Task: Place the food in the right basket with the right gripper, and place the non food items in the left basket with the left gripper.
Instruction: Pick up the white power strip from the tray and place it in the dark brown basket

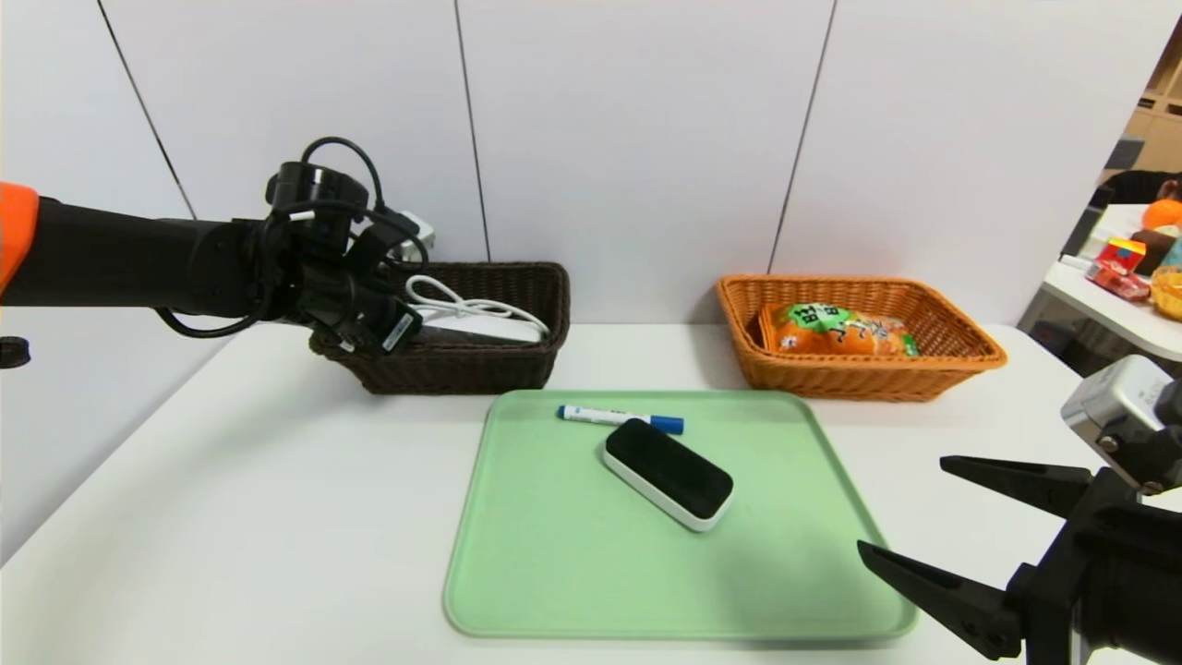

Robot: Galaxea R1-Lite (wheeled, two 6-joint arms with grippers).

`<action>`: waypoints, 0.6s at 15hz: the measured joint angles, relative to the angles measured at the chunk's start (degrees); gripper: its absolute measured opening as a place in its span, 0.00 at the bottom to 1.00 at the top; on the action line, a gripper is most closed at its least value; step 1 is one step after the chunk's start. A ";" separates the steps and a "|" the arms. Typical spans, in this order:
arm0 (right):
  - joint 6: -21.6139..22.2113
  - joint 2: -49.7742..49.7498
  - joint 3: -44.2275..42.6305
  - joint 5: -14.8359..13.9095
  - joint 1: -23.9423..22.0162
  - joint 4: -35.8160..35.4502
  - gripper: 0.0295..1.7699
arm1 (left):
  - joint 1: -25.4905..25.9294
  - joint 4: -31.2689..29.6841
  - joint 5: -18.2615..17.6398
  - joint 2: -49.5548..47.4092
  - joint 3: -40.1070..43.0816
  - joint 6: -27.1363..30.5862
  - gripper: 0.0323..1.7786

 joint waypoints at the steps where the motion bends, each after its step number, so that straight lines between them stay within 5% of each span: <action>1: -0.02 0.05 -0.04 -0.02 0.01 -0.05 0.96 | 0.00 0.00 0.01 0.10 0.00 -0.02 0.45; 9: -0.02 0.27 -0.01 0.30 0.00 0.04 0.96 | -0.02 0.00 -0.51 -5.55 1.68 -0.46 0.78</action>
